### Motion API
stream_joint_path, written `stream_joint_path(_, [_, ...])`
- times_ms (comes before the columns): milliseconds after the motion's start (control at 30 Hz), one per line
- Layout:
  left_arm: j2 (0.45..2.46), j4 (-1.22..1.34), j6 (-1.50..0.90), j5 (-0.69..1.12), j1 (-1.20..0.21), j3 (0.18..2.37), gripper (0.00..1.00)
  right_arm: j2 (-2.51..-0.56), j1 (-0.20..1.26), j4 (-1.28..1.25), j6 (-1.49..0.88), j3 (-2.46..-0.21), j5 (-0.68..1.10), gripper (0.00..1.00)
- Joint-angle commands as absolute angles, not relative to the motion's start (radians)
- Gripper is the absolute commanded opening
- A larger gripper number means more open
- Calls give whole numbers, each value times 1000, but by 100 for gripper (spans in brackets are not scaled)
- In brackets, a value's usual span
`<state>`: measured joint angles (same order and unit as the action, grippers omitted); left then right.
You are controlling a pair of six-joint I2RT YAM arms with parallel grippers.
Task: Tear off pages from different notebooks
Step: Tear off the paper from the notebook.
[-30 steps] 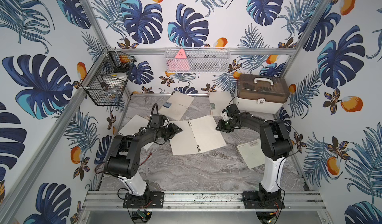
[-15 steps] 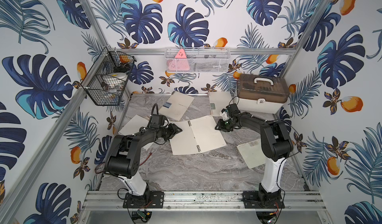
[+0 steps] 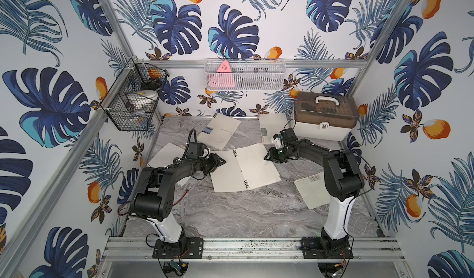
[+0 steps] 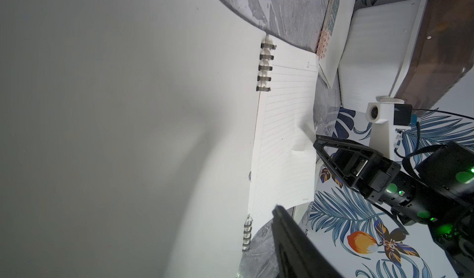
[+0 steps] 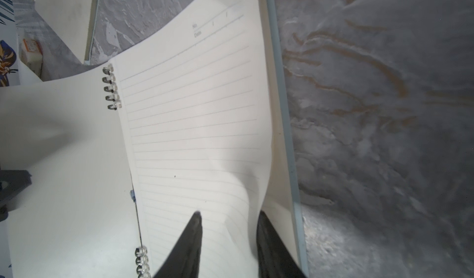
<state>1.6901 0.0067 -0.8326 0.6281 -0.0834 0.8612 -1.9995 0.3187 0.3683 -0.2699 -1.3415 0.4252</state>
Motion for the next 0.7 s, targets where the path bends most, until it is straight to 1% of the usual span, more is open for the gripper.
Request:
stream_joint_path(0, [1693,22,-822,638,-83,868,56,-2011,323,353,-282,-1336,467,37])
stream_joint_path(300, [1701,26,-825,638,-83,871,56,-2000,332,342,-282,-1330,481,36])
stream_joint_path(600, [1704,29,-825,641,-83,870,56,-2022,406,352,-272,-1362,471,35])
stream_joint_path(667, [1704,30,-826,641,-83,868,56,-2059,424,358,-265,-1372,469,35])
